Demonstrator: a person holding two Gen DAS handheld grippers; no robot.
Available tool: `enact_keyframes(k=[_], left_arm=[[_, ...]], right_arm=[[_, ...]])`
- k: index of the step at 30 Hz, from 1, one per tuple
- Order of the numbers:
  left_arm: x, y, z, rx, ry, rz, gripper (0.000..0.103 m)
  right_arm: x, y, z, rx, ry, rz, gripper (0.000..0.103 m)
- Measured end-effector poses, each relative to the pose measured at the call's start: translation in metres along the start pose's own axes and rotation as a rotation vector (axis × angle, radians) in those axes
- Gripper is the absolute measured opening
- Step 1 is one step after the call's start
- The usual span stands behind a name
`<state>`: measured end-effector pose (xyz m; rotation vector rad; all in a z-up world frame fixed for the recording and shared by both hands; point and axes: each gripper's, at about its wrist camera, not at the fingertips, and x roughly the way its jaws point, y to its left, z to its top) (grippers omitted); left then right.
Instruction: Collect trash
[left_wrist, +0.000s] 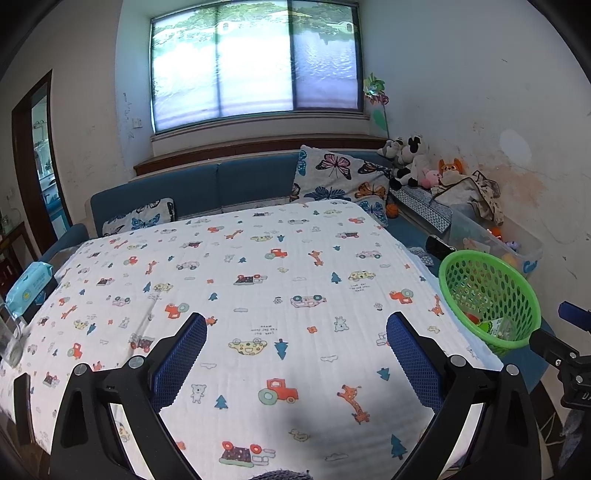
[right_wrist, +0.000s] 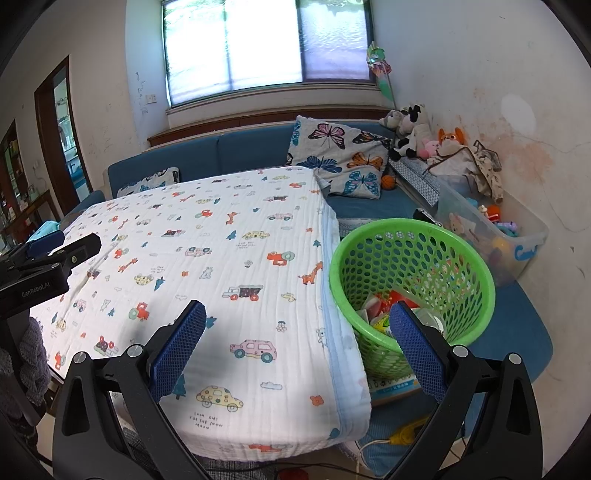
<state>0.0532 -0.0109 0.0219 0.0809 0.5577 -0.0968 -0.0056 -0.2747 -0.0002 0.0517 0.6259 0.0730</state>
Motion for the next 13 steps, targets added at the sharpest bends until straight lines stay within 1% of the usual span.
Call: enact_keyframes(k=[13], left_arm=[[0.0002, 0.0008, -0.0003, -0.021, 0.008, 0.019, 0.095]], right_arm=[[0.0023, 0.0021, -0.0023, 0.001, 0.003, 0.004, 0.099]])
